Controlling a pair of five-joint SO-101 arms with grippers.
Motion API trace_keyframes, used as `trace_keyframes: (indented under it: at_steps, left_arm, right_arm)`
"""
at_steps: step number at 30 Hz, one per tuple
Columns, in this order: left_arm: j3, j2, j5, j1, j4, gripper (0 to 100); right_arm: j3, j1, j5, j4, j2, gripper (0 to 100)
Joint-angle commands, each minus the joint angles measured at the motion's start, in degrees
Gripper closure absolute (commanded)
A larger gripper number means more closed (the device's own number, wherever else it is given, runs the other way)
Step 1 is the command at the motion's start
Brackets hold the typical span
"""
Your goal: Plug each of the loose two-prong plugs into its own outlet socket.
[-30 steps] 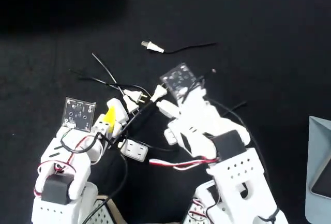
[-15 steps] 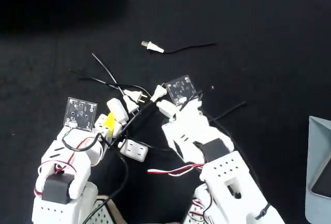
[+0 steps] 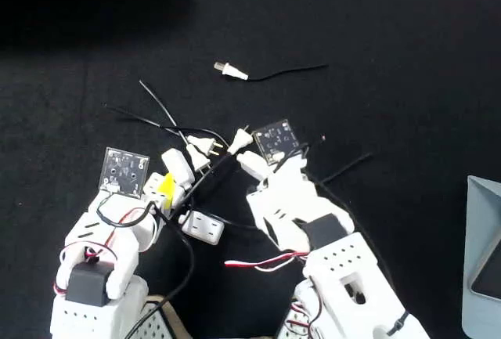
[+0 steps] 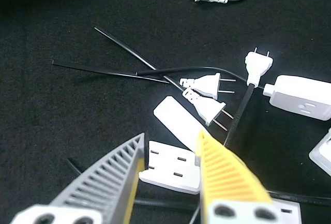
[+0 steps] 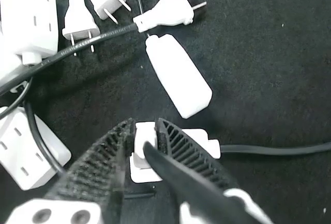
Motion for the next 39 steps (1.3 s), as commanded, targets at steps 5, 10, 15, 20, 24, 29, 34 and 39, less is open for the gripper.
trace_keyframes:
  at_steps: [5,10,15,20,24,29,34,39]
  left_arm:
    - [-0.2,0.2,-0.6,-0.5,0.1,84]
    - [-0.2,0.2,-0.6,-0.5,0.1,84]
    - [-0.2,0.2,-0.6,-0.5,0.1,84]
    - [-0.1,0.2,-0.6,-0.5,0.1,84]
    - [-0.1,0.2,-0.6,-0.5,0.1,84]
    - [0.7,0.1,-0.6,-0.5,-0.1,84]
    - [0.7,0.1,-0.6,-0.5,0.0,84]
    - [0.7,0.1,-0.6,-0.5,0.1,84]
  right_arm:
    - [-8.5,-0.8,-5.5,13.6,-4.8,98.7]
    - [-2.6,-0.8,-5.4,11.6,-9.9,98.7]
    - [4.1,-0.8,-4.9,7.8,-14.8,98.7]
    - [8.0,-0.6,-1.7,7.5,-18.7,98.7]
    - [10.0,-0.6,0.8,7.7,-20.4,98.7]
    - [12.2,-0.4,6.9,9.1,-20.6,98.7]
    - [10.6,-0.4,11.3,13.5,-20.9,98.7]
    - [11.7,-0.4,14.1,13.5,-21.0,98.7]
